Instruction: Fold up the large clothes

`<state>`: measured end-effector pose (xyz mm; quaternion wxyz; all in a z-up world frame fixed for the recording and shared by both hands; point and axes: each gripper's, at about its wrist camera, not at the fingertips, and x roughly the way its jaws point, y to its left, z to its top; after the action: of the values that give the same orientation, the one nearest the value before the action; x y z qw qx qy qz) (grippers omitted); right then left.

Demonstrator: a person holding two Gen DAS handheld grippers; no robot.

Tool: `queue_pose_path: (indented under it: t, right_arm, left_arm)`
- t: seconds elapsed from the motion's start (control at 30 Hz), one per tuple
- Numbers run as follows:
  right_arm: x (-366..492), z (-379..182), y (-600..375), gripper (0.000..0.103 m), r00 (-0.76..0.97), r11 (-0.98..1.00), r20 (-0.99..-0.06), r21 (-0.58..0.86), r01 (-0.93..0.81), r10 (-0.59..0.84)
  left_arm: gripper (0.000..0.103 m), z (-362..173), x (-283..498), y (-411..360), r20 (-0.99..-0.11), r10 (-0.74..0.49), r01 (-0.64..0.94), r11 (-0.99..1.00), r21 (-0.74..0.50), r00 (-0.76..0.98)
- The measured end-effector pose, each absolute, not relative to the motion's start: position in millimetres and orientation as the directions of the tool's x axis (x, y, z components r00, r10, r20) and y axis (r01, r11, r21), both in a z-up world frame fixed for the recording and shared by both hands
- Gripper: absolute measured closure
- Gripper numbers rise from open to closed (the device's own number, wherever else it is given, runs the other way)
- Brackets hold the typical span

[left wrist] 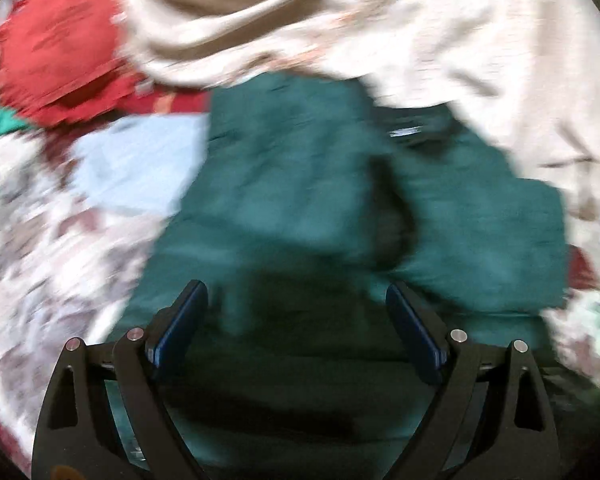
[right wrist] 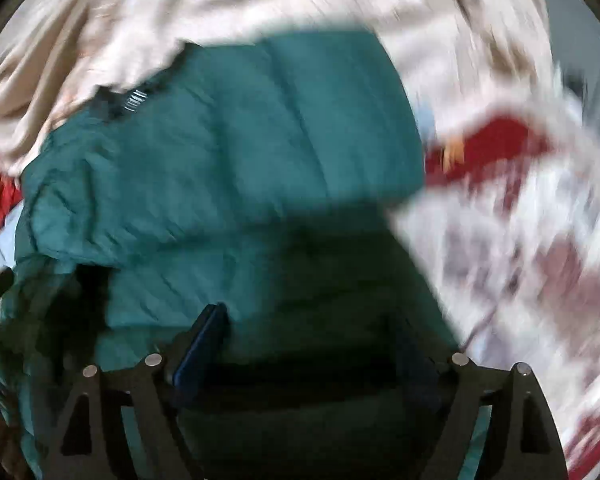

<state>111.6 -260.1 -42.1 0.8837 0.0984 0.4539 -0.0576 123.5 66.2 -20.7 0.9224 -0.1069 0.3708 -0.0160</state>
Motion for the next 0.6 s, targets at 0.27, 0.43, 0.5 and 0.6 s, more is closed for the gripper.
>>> queue_pose_path:
  t: [0.27, 0.43, 0.5, 0.6]
  right_arm:
    - [114.7, -48.2, -245.4, 0.002, 0.58, 0.99, -0.813, 0.04, 0.137, -0.048]
    - [116.8, -48.6, -245.8, 0.001, 0.577, 0.99, -0.816, 0.039, 0.133, -0.045]
    - [115.9, -49.1, -246.1, 0.0, 0.576, 0.99, -0.816, 0.038, 0.133, -0.046]
    - [116.7, -49.2, -245.8, 0.0, 0.575, 0.991, -0.817, 0.035, 0.132, -0.048]
  left_arm:
    - [0.012, -9.8, 182.9, 13.9, -0.688, -0.197, 0.076, 0.976, -0.202, 0.698]
    - [0.065, -32.8, 199.8, 2.3, -0.704, -0.223, 0.081, 0.97, -0.229, 0.675]
    - [0.079, -42.0, 198.9, -0.3, -0.712, -0.24, 0.102, 0.967, -0.232, 0.659]
    - [0.087, -27.9, 191.3, 3.1, -0.672, -0.23, 0.103, 0.969, -0.224, 0.704]
